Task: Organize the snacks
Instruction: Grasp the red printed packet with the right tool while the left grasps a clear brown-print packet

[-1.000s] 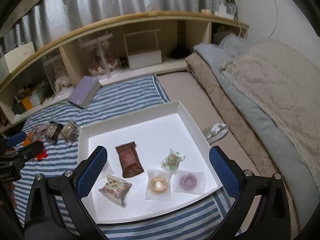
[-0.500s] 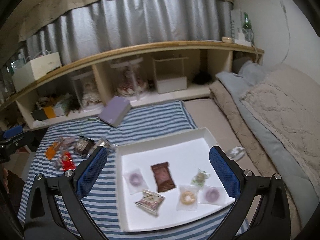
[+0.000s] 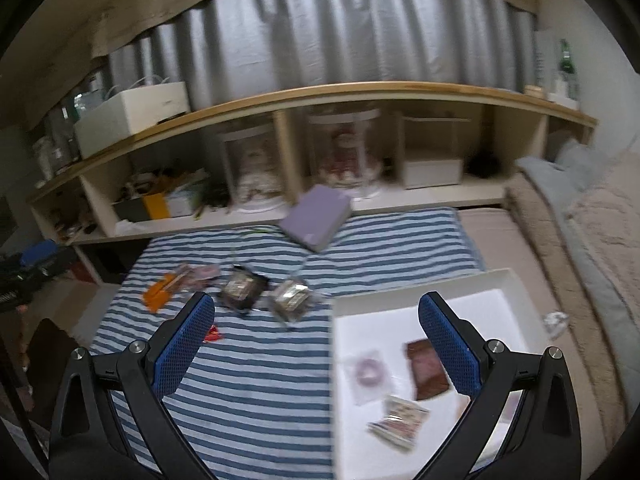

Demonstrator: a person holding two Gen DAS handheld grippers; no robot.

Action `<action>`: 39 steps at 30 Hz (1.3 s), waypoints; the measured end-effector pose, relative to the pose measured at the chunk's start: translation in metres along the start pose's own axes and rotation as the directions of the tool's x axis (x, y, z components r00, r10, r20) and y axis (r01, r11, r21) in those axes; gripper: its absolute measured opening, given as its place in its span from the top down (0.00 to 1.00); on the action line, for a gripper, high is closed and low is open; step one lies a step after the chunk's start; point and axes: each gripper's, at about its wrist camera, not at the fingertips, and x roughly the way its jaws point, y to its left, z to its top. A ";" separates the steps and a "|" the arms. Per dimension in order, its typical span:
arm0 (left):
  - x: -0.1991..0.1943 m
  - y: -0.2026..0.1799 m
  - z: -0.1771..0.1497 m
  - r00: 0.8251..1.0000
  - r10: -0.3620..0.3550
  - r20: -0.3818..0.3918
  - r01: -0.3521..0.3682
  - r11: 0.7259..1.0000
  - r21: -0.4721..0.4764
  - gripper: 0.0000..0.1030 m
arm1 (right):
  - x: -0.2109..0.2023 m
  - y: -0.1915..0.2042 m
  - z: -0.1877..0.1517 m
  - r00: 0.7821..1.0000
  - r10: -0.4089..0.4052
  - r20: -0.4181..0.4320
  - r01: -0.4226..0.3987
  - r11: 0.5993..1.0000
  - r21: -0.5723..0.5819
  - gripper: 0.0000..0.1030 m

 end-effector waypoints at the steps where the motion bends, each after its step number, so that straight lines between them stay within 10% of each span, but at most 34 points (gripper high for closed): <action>1: 0.008 0.006 -0.001 1.000 0.012 0.001 -0.012 1.000 0.004 0.00 | 0.008 0.007 0.002 1.000 0.022 -0.004 -0.022 1.000 -0.006 0.00; 11: 0.097 0.045 -0.043 0.997 0.009 -0.081 -0.003 0.997 0.077 0.00 | 0.114 0.076 -0.003 0.980 0.186 -0.075 -0.189 0.981 -0.039 0.00; 20: 0.176 0.036 -0.077 0.971 -0.105 -0.216 0.150 0.968 0.201 0.00 | 0.226 0.128 -0.042 0.913 0.271 -0.306 -0.325 0.935 -0.141 0.10; 32: 0.269 0.018 -0.094 0.875 -0.262 -0.407 0.363 0.911 0.194 0.53 | 0.272 0.136 -0.075 0.838 0.280 -0.468 -0.391 0.906 -0.159 0.56; 39: 0.287 0.020 -0.091 0.843 -0.268 -0.466 0.366 0.921 0.132 0.62 | 0.248 0.113 -0.084 0.836 0.249 -0.489 -0.368 0.915 -0.164 0.56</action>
